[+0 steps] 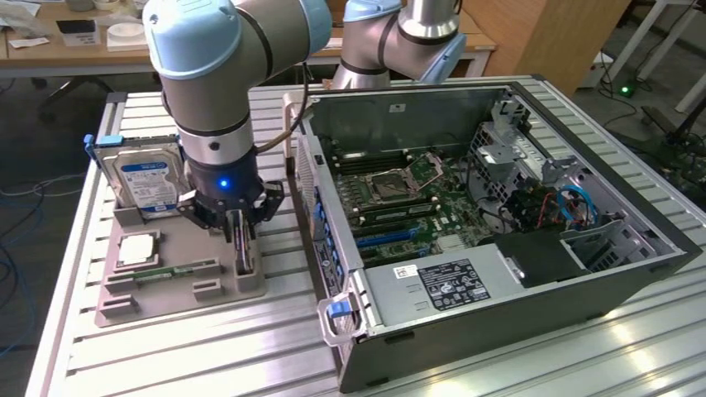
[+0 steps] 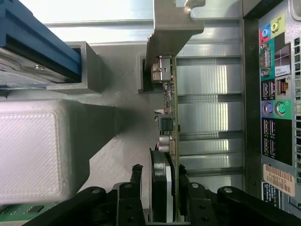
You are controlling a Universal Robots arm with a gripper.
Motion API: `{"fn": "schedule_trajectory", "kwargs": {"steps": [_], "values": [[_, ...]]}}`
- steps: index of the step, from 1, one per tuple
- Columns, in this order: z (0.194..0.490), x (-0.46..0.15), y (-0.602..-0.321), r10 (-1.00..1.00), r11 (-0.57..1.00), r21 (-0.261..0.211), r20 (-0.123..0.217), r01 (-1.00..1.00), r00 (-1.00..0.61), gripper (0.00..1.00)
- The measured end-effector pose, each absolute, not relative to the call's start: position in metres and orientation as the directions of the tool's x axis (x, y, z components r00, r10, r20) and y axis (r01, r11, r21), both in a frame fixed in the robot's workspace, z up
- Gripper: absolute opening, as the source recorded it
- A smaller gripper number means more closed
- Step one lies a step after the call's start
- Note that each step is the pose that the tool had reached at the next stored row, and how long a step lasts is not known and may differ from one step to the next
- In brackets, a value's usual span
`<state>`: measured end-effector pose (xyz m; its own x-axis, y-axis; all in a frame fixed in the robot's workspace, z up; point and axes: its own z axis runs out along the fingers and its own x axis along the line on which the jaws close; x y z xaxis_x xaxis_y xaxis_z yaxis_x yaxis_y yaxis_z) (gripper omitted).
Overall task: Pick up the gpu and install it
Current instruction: 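Pick up the gpu and move the gpu toward the slot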
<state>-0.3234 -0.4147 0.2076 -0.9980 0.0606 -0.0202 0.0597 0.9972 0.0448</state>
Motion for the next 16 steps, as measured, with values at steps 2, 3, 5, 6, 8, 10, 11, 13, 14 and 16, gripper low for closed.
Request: {"fn": "schedule_trajectory", "kwargs": {"steps": [2, 3, 5, 6, 8, 10, 11, 13, 14, 16], "values": [[0.2076, -0.3234, -0.4147, 0.061, 0.997, 0.045, -0.02, 0.06, -0.998, 0.4], [0.2076, -0.3234, -0.4147, 0.061, 0.997, 0.045, -0.02, 0.06, -0.998, 0.4], [0.2076, -0.3234, -0.4147, 0.061, 0.997, 0.045, -0.02, 0.06, -0.998, 0.4], [0.2076, -0.3234, -0.4147, 0.061, 0.997, 0.045, -0.02, 0.06, -0.998, 0.39], [0.2075, -0.3233, -0.4147, 0.061, 0.997, 0.045, -0.02, 0.06, -0.998, 0.32], [0.2074, -0.3233, -0.4146, 0.061, 0.997, 0.045, -0.02, 0.06, -0.998, 0.32], [0.2074, -0.3232, -0.4147, 0.061, 0.997, 0.045, -0.02, 0.06, -0.998, 0.32], [0.2074, -0.3229, -0.4147, 0.061, 0.997, 0.045, -0.02, 0.06, -0.998, 0.32], [0.2074, -0.3228, -0.4147, 0.061, 0.997, 0.045, -0.02, 0.06, -0.998, 0.32], [0.2074, -0.3225, -0.4147, 0.061, 0.997, 0.045, -0.02, 0.06, -0.998, 0.32]]}}
